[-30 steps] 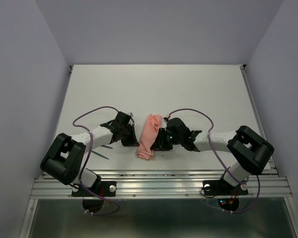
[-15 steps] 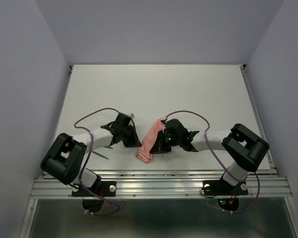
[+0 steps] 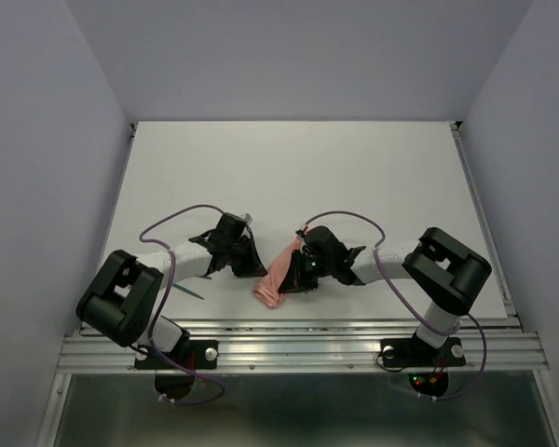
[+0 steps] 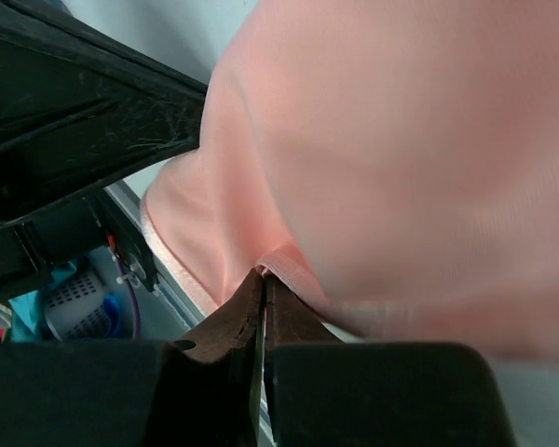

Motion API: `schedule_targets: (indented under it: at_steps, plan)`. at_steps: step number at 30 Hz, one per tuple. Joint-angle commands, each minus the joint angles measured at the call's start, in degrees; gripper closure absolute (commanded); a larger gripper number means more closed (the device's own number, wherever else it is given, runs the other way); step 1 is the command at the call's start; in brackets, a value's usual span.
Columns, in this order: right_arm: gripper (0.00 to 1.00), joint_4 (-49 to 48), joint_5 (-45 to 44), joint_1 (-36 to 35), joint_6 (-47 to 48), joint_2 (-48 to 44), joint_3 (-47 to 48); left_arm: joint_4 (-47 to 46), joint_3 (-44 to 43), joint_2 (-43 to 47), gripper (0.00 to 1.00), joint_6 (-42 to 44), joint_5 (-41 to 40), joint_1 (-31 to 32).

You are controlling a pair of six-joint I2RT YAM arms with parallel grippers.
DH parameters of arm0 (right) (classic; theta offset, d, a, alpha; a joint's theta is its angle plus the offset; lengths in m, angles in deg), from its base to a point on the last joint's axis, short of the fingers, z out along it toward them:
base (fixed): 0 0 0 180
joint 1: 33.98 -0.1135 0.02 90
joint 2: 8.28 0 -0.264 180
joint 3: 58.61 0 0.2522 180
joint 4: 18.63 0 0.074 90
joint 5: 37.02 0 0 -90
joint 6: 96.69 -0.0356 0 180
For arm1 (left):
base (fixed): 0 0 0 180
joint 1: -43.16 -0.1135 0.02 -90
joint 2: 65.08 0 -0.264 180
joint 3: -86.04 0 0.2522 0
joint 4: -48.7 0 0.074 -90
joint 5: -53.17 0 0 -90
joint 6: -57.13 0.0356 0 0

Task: Fold the napkin into a case and place the utensils inside
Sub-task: Fold the 2/3-rectangle-folded napkin at the center of the board.

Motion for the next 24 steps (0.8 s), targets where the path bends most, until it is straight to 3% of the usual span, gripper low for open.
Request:
schedule_targets:
  at_steps: [1, 4, 7, 16, 24]
  plan:
    - [0.99, -1.3, 1.0, -1.9, 1.5, 3.5, 3.3, 0.0, 1.4, 0.8, 1.0, -0.4, 0.0, 0.5]
    - [0.99, 0.5, 1.2, -2.4, 2.2, 5.2, 5.1, 0.0, 1.7, 1.0, 1.0, -0.8, -0.2, 0.5]
    - [0.93, 1.5, 0.8, -2.4, 2.7, 5.3, 5.7, 0.0, 1.7, 1.2, 1.0, -1.0, -0.3, 0.5]
    - [0.43, 20.2, -12.4, -2.4, 11.2, -4.8, 9.1, 8.3, -6.4, 5.4, 1.0, 2.2, -5.6, -1.6]
    - [0.2, 33.8, -18.6, -2.4, 17.2, -12.7, 10.7, 12.5, -11.7, 8.5, 1.0, 4.8, -7.1, -4.6]
